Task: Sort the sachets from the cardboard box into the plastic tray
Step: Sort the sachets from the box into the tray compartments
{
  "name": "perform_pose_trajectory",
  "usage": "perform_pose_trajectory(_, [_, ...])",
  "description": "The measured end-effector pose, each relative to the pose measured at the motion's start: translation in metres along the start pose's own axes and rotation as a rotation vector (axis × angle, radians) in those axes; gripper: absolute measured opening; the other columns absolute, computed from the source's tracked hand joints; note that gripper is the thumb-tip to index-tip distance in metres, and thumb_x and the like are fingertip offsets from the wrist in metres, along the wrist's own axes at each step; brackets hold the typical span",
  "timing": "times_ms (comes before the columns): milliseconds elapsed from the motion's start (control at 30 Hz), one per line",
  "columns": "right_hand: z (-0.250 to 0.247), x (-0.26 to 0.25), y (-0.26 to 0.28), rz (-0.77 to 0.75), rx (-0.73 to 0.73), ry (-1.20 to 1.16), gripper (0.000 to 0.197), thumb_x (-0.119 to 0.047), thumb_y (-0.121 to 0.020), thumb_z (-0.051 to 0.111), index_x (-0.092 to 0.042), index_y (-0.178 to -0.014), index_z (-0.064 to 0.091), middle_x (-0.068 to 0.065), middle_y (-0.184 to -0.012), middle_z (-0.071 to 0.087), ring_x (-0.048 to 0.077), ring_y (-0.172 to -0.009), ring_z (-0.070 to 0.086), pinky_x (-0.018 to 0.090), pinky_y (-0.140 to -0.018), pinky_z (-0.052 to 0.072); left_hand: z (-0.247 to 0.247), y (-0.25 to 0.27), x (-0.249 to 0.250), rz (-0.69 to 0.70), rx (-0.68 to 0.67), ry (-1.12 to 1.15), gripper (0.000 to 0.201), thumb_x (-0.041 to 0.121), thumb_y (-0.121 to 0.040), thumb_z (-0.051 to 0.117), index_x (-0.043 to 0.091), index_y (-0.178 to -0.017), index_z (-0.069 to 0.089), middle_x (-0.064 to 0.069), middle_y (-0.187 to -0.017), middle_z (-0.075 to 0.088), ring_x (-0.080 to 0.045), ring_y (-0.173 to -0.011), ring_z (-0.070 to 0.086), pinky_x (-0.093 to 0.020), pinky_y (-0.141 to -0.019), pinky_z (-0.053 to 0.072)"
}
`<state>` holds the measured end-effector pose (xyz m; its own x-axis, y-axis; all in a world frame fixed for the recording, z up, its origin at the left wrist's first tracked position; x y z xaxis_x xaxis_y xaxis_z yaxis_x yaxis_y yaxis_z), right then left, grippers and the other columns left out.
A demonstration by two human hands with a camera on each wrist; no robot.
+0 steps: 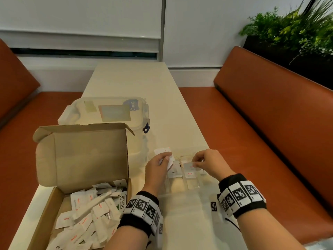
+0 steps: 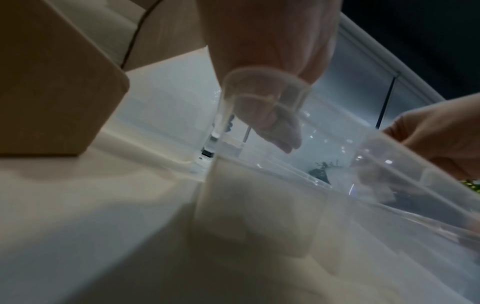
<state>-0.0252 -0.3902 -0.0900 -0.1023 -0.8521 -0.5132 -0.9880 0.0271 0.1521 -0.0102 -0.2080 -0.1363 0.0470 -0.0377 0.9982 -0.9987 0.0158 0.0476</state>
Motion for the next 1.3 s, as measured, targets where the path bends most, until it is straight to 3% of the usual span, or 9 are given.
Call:
perform_pose_trajectory(167, [0.013,0.012,0.001,0.025,0.044,0.027,0.004,-0.022,-0.080,0.073,-0.020,-0.076,0.073,-0.017,-0.069,0.052,-0.006,-0.065,0.047,0.008,-0.052,0.030,-0.001,-0.001,-0.003,0.010,0.013,-0.016,0.026,0.009,-0.095,0.050,0.026,-0.101,0.069,0.013,-0.107,0.063,0.001,-0.103,0.054,-0.008,-0.086,0.036])
perform_pose_trajectory(233, [0.018,0.018,0.000,0.043,0.060,0.067,0.006,-0.025,-0.079,0.074,-0.023,-0.074,0.073,-0.017,-0.066,0.048,-0.005,-0.064,0.044,0.009,-0.050,0.028,-0.001,-0.001,-0.003,0.019,0.013,-0.010,0.027,0.009,-0.095,0.050,0.026,-0.101,0.069,0.013,-0.107,0.063,0.002,-0.102,0.054,-0.003,-0.083,0.037])
perform_pose_trajectory(400, [0.032,0.025,-0.001,0.035,0.048,0.096,0.004,-0.026,-0.082,0.072,-0.023,-0.078,0.072,-0.016,-0.070,0.047,-0.003,-0.065,0.044,0.009,-0.052,0.027,0.000,-0.001,-0.002,0.030,-0.003,-0.022,0.029,0.009,-0.095,0.050,0.032,-0.097,0.067,0.016,-0.104,0.062,0.014,-0.094,0.052,0.006,-0.074,0.037])
perform_pose_trajectory(600, [0.037,0.024,0.004,-0.019,0.035,0.080,0.019,-0.015,-0.079,0.070,-0.019,-0.075,0.052,-0.007,-0.071,0.053,0.011,-0.067,0.049,0.018,-0.055,0.034,0.000,0.000,-0.001,0.027,-0.012,-0.039,0.029,0.009,-0.095,0.049,0.030,-0.100,0.069,0.016,-0.107,0.062,0.006,-0.100,0.053,0.004,-0.077,0.037])
perform_pose_trajectory(800, [0.043,0.018,0.001,-0.047,0.024,0.230,0.020,-0.008,-0.080,0.059,-0.016,-0.071,0.043,-0.001,-0.074,0.051,0.014,-0.065,0.044,0.020,-0.054,0.033,0.003,0.001,-0.002,0.011,-0.030,-0.052,0.030,0.009,-0.095,0.048,0.029,-0.101,0.069,0.016,-0.107,0.062,0.001,-0.104,0.053,-0.004,-0.083,0.034])
perform_pose_trajectory(967, [0.046,0.020,-0.002,-0.022,0.037,0.230,0.040,-0.009,-0.080,0.062,-0.023,-0.061,0.030,-0.004,-0.070,0.044,0.015,-0.065,0.041,0.019,-0.050,0.024,0.004,0.002,-0.003,0.009,-0.038,-0.074,0.029,0.008,-0.095,0.048,0.024,-0.104,0.070,0.014,-0.109,0.062,-0.002,-0.108,0.054,-0.011,-0.092,0.037])
perform_pose_trajectory(1167, [0.047,0.022,-0.004,-0.002,0.057,0.193,0.039,-0.006,-0.078,0.061,-0.022,-0.060,0.031,-0.006,-0.066,0.042,0.014,-0.063,0.040,0.019,-0.049,0.023,0.003,0.003,-0.003,0.001,-0.035,-0.073,0.030,0.007,-0.095,0.048,0.027,-0.101,0.070,0.009,-0.114,0.063,-0.005,-0.111,0.054,-0.021,-0.098,0.039])
perform_pose_trajectory(1233, [0.046,0.022,-0.004,-0.002,0.061,0.185,0.037,-0.006,-0.078,0.060,-0.022,-0.060,0.032,-0.006,-0.065,0.041,0.014,-0.063,0.040,0.019,-0.049,0.024,0.005,0.004,-0.007,-0.062,-0.035,0.053,0.031,0.002,-0.095,0.046,0.020,-0.099,0.071,0.004,-0.118,0.062,-0.010,-0.112,0.056,-0.027,-0.097,0.047])
perform_pose_trajectory(1300, [0.045,0.021,-0.003,-0.002,0.059,0.174,0.033,-0.006,-0.078,0.059,-0.020,-0.062,0.035,-0.005,-0.066,0.043,0.015,-0.065,0.042,0.019,-0.050,0.027,0.009,0.005,-0.010,-0.132,-0.053,0.237,0.038,-0.007,-0.092,0.040,0.014,-0.097,0.072,-0.004,-0.123,0.060,-0.012,-0.108,0.058,-0.028,-0.087,0.055])
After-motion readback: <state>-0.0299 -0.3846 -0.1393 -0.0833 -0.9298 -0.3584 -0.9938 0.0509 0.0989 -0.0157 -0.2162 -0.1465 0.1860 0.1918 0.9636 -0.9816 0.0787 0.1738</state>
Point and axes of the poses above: each hand's wrist, its own y-axis away from the middle knuckle, its own z-axis out of the palm, x = y × z, the point moved 10 cm from there along -y, towards the middle knuckle
